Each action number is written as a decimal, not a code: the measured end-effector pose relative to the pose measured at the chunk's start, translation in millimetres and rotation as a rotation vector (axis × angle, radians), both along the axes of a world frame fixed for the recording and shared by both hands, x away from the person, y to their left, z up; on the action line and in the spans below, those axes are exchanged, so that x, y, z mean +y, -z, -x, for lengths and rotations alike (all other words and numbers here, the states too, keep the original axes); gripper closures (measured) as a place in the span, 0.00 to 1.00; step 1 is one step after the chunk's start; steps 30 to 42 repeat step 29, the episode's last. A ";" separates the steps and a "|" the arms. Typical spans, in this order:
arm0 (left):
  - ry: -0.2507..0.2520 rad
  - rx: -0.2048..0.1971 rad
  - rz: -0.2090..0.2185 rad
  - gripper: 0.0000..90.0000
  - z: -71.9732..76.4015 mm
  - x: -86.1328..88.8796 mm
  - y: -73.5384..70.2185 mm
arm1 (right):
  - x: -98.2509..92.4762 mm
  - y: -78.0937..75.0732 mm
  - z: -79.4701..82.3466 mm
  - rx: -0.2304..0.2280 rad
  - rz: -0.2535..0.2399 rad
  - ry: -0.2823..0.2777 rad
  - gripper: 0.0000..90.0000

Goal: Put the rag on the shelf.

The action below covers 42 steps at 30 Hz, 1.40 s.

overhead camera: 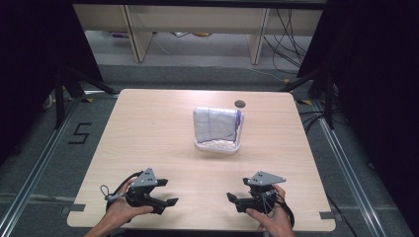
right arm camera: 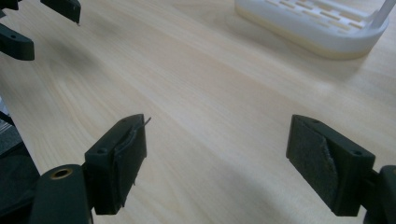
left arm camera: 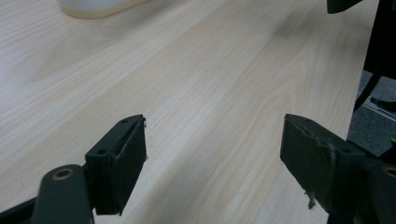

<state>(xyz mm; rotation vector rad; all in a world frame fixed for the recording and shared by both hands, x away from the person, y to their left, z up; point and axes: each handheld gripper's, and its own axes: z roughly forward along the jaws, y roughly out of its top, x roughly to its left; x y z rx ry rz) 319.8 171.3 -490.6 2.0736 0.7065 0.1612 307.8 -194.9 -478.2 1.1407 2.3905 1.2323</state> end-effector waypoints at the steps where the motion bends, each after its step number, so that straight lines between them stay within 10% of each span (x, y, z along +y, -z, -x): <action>1: 0.000 0.000 0.000 0.24 0.0 0.0 0.0 | 0.0 0.0 0.0 0.000 0.000 0.000 0.23; 42: -0.017 0.021 -0.060 0.22 10.3 5.4 17.8 | 1.6 15.7 12.2 0.047 0.085 -0.009 0.21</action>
